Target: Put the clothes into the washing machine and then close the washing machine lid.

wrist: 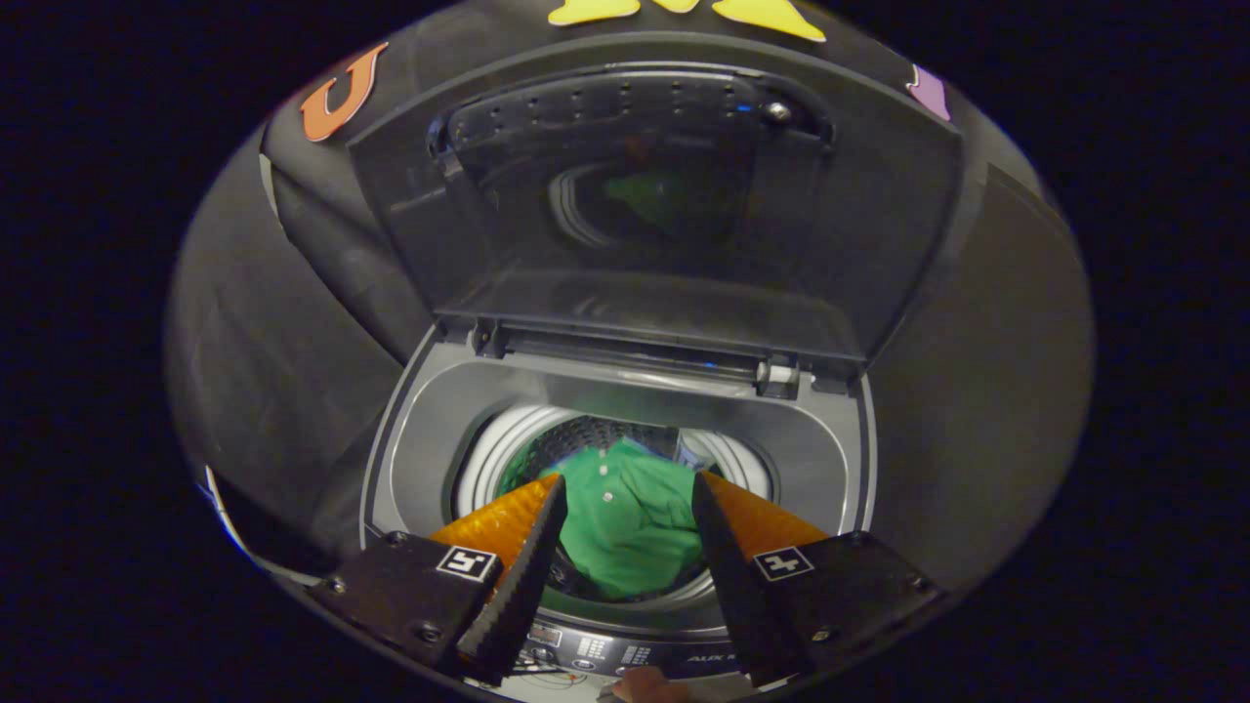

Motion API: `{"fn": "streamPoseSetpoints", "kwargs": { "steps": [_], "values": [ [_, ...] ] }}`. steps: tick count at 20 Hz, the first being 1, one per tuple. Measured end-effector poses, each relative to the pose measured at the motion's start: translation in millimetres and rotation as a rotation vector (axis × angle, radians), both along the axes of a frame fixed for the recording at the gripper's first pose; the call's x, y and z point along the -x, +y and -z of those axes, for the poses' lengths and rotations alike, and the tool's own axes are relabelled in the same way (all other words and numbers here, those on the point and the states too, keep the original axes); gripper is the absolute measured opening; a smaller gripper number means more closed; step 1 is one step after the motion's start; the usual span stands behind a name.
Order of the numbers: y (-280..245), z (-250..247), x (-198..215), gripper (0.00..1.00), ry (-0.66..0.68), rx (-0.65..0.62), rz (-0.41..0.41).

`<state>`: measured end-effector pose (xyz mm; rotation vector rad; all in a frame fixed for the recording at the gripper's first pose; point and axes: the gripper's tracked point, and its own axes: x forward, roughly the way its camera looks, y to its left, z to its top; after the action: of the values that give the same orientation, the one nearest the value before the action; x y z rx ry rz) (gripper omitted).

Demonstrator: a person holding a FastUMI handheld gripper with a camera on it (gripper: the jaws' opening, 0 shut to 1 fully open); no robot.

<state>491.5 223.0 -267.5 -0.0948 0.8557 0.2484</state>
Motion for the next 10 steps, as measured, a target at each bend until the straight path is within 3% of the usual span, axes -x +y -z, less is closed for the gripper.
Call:
{"fn": "streamPoseSetpoints", "kwargs": {
  "steps": [10],
  "values": [
    [11, -44, 7, 0.81, -0.065, -0.044, -0.051]
  ]
}}
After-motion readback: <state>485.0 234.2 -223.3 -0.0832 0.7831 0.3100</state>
